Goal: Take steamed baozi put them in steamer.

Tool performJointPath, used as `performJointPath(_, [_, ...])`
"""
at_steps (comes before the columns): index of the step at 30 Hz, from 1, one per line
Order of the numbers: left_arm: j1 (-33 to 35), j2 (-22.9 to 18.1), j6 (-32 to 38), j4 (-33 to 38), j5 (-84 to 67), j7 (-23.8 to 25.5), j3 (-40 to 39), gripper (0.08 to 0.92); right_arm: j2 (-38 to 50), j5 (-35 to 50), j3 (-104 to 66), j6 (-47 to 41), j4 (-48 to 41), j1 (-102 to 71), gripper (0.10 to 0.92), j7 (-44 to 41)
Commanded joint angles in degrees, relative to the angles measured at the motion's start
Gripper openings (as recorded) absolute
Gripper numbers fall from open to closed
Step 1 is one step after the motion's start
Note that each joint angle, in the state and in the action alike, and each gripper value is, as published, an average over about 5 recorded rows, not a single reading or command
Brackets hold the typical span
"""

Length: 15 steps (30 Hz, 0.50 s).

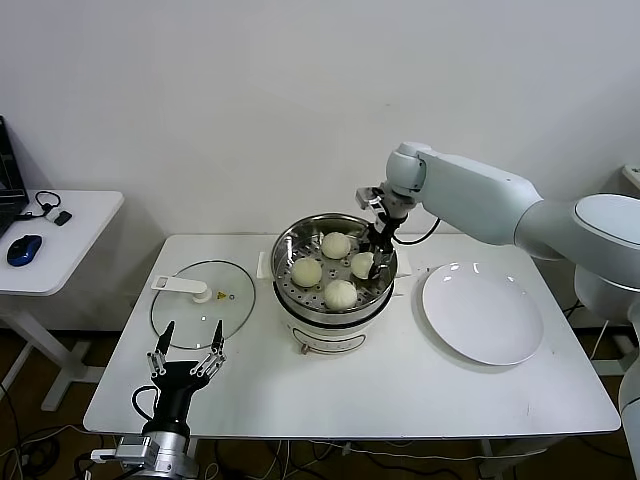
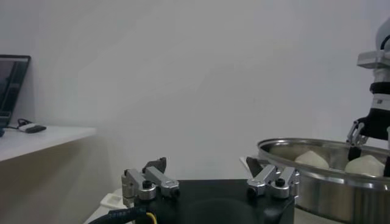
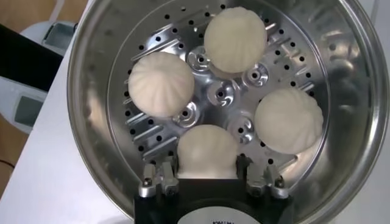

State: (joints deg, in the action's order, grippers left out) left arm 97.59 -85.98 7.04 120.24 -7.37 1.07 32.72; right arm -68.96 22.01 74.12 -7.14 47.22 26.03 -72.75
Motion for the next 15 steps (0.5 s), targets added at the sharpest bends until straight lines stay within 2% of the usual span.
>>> performJointPath(1, [0.0,-0.1,-0.1,0.0,0.0,0.0,-0.1,0.823,-0.1,-0.8,-0.6,0.2,-0.6,-0.4,0.659,0.0])
performJointPath(7, [0.0,0.0,-0.1,0.0,0.0,0.0,0.0,0.823,-0.2,-0.1,-1.5,0.1,-0.6,0.1,0.804,-0.3])
performJointPath(15, [-0.1,0.0,-0.3,0.3,0.1,-0.1,0.0,0.823,0.3,3.1,-2.1,-0.2,-0.1,2.1,0.823,-1.1])
